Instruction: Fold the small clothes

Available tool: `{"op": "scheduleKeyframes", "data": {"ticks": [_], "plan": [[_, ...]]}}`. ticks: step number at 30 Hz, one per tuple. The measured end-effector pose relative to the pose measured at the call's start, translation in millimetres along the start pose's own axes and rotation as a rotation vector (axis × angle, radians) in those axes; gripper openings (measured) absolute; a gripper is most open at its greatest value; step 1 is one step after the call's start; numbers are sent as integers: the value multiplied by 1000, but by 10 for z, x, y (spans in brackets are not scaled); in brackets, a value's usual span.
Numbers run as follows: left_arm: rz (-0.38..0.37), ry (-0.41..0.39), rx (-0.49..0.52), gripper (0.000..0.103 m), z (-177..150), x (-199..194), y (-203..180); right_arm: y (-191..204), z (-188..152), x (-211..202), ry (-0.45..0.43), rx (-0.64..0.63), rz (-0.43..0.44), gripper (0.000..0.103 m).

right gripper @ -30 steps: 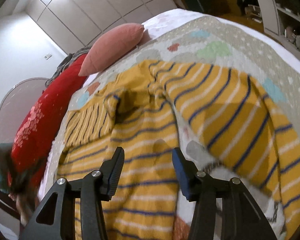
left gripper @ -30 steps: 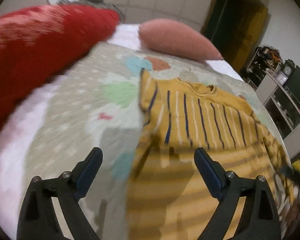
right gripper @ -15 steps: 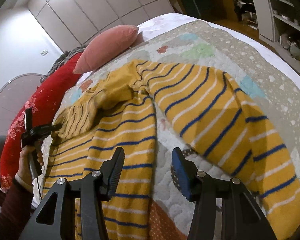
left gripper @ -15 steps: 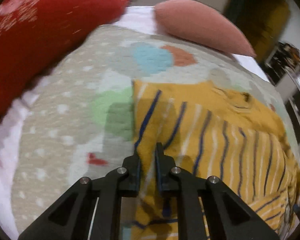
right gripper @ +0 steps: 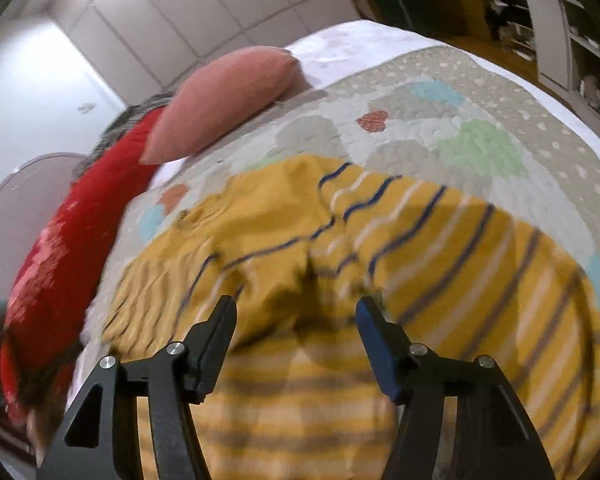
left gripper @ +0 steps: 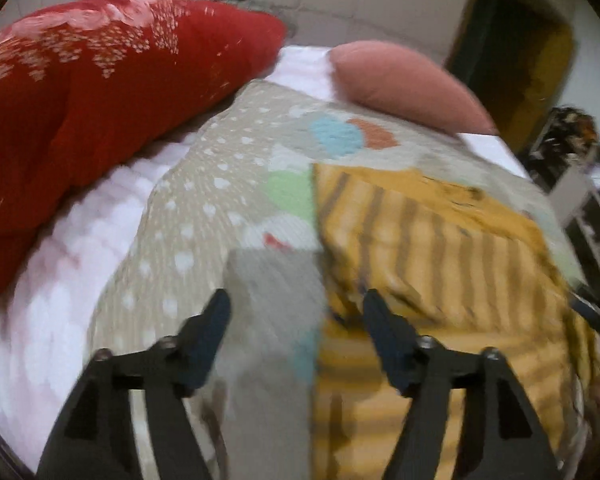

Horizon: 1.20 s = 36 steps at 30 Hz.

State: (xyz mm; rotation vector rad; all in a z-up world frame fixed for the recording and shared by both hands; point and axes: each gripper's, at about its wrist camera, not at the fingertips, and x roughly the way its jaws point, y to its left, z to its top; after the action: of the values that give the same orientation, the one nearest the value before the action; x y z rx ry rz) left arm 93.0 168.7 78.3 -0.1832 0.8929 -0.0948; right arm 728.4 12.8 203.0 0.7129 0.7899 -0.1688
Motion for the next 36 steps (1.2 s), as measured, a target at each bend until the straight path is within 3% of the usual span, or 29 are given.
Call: {"op": "scheduleKeyframes", "data": {"ticks": [2,3,4,5,6,7,10,14,15,17,19,21,24,29,34,36], "plan": [[-45,0,2,75,-250,-196,-27,26,76,253,49,-15,-17,66],[-55,4,-1,75,-352,-252,-34,73,76,389,91,-45,-24,52],[-63,11,-8,75,-490,-331,-27,123,62,457,115,-76,-38,30],[-64,17,-16,75,-582,-378,-22,216,48,494,132,-137,-79,23],[-64,23,-24,75,-677,-422,-14,293,51,450,118,-185,-91,10],[-63,26,-29,75,-776,-476,-5,338,73,356,86,-205,-66,8],[-36,29,-44,75,-944,-555,18,319,189,81,-22,-176,-74,8],[3,20,-68,75,-1076,-648,38,118,288,36,-95,-148,-322,8],[11,14,-70,75,-1098,-674,33,25,276,29,-63,-121,-311,10],[12,-3,-68,76,-1149,-765,8,-171,210,-146,-41,-40,-194,20],[10,-17,-59,77,-1187,-833,-18,-350,109,-443,-69,15,-115,48],[5,-30,-49,80,-1226,-911,-60,-532,6,-780,-95,35,-62,53],[-16,-33,-44,80,-1275,-958,-138,-799,-251,-1353,-117,-7,-97,56],[-72,-18,-37,80,-1375,-1008,-331,-1084,-828,-1819,-95,-123,-238,60],[-91,-12,-17,80,-1458,-1122,-463,-1112,-1376,-1920,-82,-216,-266,66],[-92,-12,-15,80,-1486,-1170,-474,-1080,-1559,-1828,-66,-297,-330,66]]}}
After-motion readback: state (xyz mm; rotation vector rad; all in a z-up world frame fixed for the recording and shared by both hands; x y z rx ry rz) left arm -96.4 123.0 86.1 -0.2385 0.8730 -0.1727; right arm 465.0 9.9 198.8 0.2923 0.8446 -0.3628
